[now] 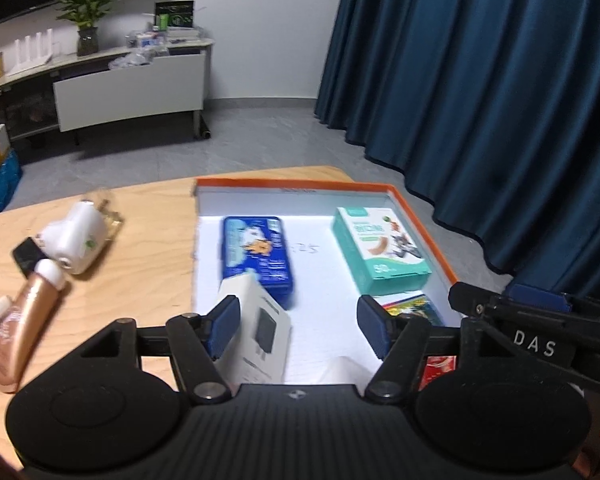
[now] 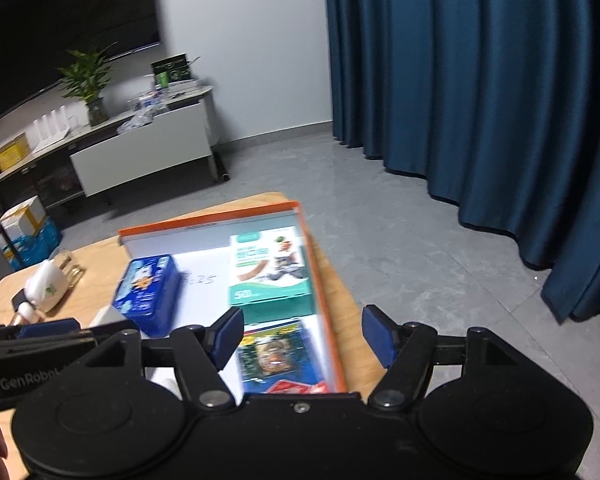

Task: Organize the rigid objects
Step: 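Open right gripper to drop the red box while left releases the barcode box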

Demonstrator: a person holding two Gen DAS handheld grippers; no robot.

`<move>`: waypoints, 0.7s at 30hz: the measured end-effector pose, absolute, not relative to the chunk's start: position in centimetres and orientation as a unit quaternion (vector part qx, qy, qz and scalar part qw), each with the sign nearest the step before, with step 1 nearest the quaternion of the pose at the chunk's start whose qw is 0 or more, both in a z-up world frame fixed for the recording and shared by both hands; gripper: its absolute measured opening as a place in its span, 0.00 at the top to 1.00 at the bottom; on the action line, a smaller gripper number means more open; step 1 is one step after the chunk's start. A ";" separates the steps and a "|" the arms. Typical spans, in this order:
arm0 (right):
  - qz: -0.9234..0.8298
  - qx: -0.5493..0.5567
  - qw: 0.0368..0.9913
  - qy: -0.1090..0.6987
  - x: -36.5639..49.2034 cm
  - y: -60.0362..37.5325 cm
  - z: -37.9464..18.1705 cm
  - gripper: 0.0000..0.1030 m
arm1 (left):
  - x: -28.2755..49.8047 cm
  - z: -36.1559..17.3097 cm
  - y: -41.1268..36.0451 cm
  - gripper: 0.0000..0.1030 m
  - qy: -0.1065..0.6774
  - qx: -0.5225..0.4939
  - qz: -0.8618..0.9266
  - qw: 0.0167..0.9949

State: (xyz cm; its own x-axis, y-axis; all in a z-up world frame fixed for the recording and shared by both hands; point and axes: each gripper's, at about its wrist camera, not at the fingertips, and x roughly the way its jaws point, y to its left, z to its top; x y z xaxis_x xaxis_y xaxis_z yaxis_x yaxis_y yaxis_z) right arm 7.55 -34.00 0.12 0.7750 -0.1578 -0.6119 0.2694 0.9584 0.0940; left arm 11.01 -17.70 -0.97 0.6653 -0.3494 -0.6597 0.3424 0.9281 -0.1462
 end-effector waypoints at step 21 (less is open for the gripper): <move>0.014 0.050 0.942 0.331 9.8 -23.7 0.2 0.23 | 12.2 -2.8 1.4 0.32 0.363 0.009 -0.051 0.931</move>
